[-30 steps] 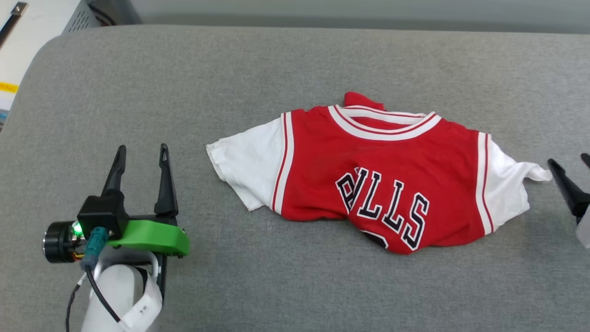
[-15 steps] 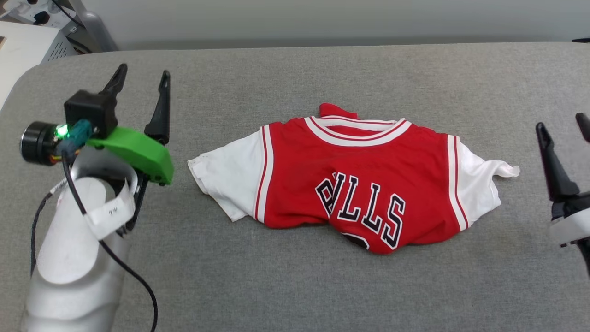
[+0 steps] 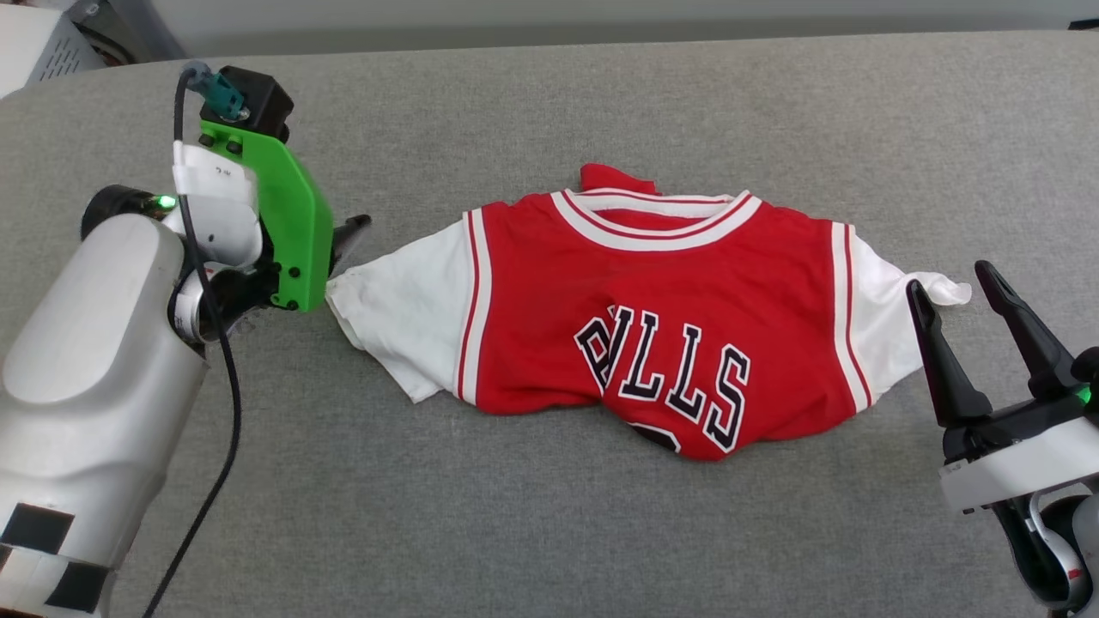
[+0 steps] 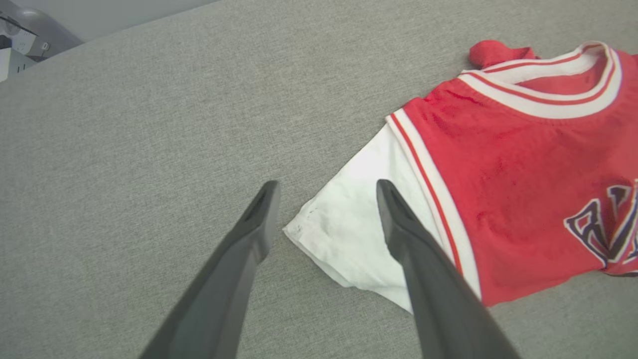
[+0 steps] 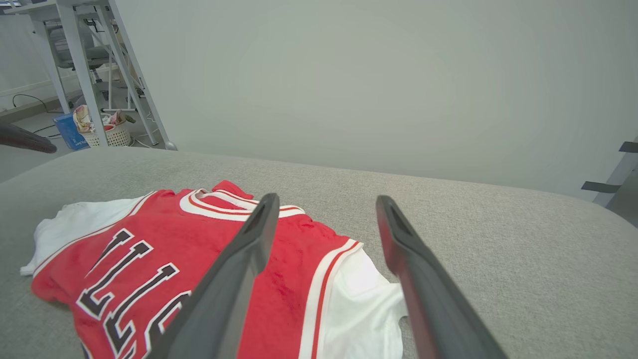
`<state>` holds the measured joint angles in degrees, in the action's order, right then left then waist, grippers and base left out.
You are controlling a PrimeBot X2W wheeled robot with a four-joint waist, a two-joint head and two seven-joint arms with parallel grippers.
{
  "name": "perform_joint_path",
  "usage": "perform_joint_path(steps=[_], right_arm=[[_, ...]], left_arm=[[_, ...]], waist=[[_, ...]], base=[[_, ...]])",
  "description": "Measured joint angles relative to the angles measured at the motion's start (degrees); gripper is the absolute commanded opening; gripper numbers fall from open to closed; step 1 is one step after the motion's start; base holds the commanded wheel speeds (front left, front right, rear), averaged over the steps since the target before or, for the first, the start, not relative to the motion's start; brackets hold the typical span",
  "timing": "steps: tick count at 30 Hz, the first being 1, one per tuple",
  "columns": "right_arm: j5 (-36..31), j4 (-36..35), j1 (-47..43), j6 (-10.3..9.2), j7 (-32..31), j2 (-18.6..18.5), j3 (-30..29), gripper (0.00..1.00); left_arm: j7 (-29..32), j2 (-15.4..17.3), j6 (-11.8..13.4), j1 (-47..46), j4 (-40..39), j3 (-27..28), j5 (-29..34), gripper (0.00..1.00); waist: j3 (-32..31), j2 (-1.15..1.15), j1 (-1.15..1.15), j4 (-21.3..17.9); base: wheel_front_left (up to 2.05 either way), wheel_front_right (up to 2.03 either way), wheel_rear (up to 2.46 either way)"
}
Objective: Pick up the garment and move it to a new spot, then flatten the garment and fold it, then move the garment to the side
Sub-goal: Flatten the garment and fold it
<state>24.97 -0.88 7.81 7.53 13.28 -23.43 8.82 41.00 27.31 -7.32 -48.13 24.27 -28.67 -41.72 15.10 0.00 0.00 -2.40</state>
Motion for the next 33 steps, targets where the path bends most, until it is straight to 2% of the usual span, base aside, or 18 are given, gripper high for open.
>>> perform_joint_path(steps=[5, 10, 17, 18, 19, 26, 33], right_arm=[[-0.01, 0.10, 0.79, 0.00, 0.02, -0.03, 1.74, 1.00], [-0.01, 0.65, 2.87, 0.00, 0.13, -0.16, 2.90, 1.00], [-0.01, 2.33, 3.46, 0.00, 0.65, -0.42, 3.65, 1.00], [-0.01, 2.53, 3.58, 0.00, 0.68, -0.45, 3.67, 1.00], [-0.01, 2.70, 3.76, 0.00, 0.69, -0.46, 3.68, 1.00], [-0.20, 2.87, 4.63, 0.00, 1.12, -2.16, 1.54, 1.00], [-0.21, 2.13, 6.34, 0.00, 0.30, -8.15, -2.13, 1.00]], left_arm=[[5.06, 1.92, 0.00, -2.25, 5.81, -2.99, -1.25, 1.00], [7.73, 2.20, 0.00, -2.58, 9.83, -6.27, -3.18, 1.00], [8.38, 3.71, 0.00, -3.70, 11.61, -10.65, -5.10, 1.00], [7.92, 3.89, 0.00, -3.91, 11.45, -11.35, -5.61, 0.09], [7.27, 4.09, 0.00, -3.98, 11.32, -11.98, -5.94, 0.00], [-5.53, 5.94, -0.01, -3.72, 10.12, -14.71, -6.31, 0.00], [-15.26, 9.11, -0.01, -3.54, 9.14, -12.68, -6.69, 0.00]], waist=[[2.28, 0.00, 0.00, -1.19], [4.50, 0.00, 0.00, -2.62], [6.56, 0.00, 0.00, -3.93], [6.66, 0.00, 0.00, -3.93], [6.64, 0.00, 0.00, -3.90], [4.94, 0.00, 0.00, -3.27], [2.70, 0.00, 0.00, -1.59]], base=[[0.00, 0.00, 0.00], [0.00, 0.00, 0.00], [0.00, 0.00, 0.00], [0.00, 0.00, 0.00], [0.00, 0.00, 0.00], [0.00, 0.00, 0.00], [0.00, 0.00, 0.00]])
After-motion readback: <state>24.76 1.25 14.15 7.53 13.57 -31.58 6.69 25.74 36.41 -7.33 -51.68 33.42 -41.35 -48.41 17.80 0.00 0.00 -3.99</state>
